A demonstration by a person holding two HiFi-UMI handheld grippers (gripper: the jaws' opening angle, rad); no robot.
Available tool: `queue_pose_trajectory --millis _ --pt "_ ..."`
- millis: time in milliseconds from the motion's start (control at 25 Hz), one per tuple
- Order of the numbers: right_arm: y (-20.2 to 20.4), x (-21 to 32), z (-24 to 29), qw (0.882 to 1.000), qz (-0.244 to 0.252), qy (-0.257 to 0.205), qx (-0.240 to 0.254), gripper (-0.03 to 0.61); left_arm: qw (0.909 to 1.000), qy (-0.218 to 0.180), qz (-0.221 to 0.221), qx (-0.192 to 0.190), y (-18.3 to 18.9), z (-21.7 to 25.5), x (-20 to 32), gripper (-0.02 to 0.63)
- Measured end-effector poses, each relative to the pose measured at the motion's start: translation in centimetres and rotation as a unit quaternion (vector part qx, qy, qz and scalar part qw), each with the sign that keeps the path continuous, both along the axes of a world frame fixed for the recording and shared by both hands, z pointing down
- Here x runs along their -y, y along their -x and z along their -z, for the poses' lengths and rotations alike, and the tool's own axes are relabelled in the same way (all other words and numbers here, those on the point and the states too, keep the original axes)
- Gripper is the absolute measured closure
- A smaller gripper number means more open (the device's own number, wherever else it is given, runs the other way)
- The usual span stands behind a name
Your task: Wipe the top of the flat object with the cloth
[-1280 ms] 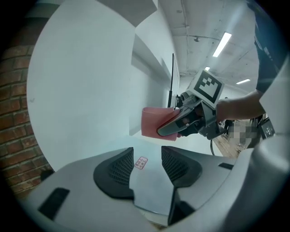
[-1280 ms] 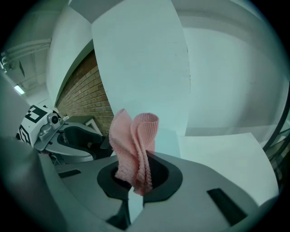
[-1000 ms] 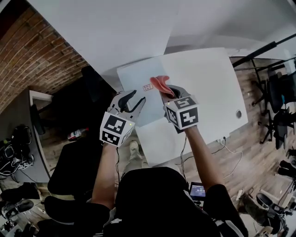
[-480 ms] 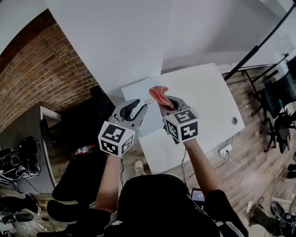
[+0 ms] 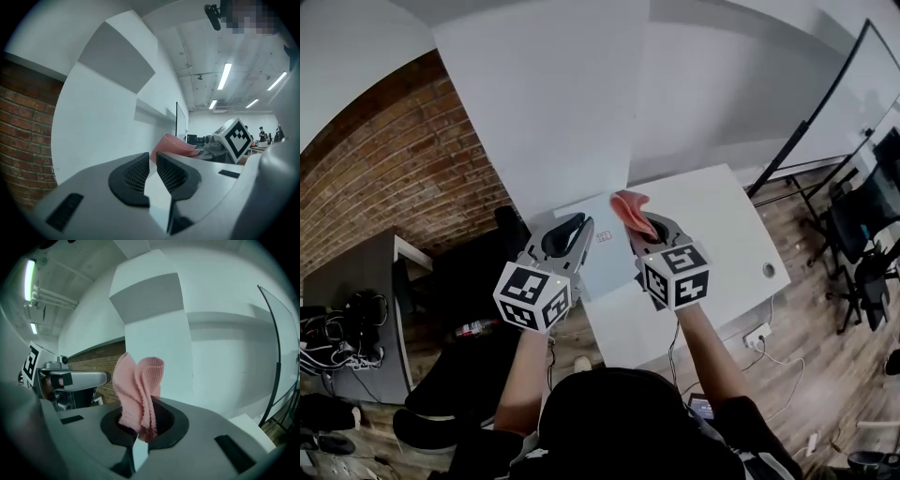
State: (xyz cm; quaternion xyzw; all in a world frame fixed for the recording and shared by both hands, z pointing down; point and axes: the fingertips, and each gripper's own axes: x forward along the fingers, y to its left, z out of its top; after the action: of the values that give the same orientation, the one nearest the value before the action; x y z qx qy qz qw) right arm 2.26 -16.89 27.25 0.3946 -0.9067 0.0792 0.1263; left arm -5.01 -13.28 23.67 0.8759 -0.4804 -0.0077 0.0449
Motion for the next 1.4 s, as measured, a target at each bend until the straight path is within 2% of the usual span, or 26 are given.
queue_pose_trajectory --millis 360,600,840,1400 --pt "-0.7 -0.9 3.0 0.999 -0.004 -0.035 0.024 0.534 0.9996 -0.028 0.008 0.002 -0.5 3.2 -1.0 0.588" --pt "-0.8 -1.5 4.4 0.998 0.003 -0.048 0.036 0.534 0.9987 -0.044 0.012 0.022 -1.4 4.2 -1.4 0.6" --pt "-0.9 -1.7 4.9 0.998 0.006 -0.05 0.045 0.534 0.9983 -0.049 0.012 0.031 -1.9 4.5 -1.8 0.601" --pt "-1.4 -2.0 6.5 0.996 0.005 -0.067 0.055 0.534 0.9988 -0.043 0.012 0.02 -2.0 4.2 -1.7 0.601"
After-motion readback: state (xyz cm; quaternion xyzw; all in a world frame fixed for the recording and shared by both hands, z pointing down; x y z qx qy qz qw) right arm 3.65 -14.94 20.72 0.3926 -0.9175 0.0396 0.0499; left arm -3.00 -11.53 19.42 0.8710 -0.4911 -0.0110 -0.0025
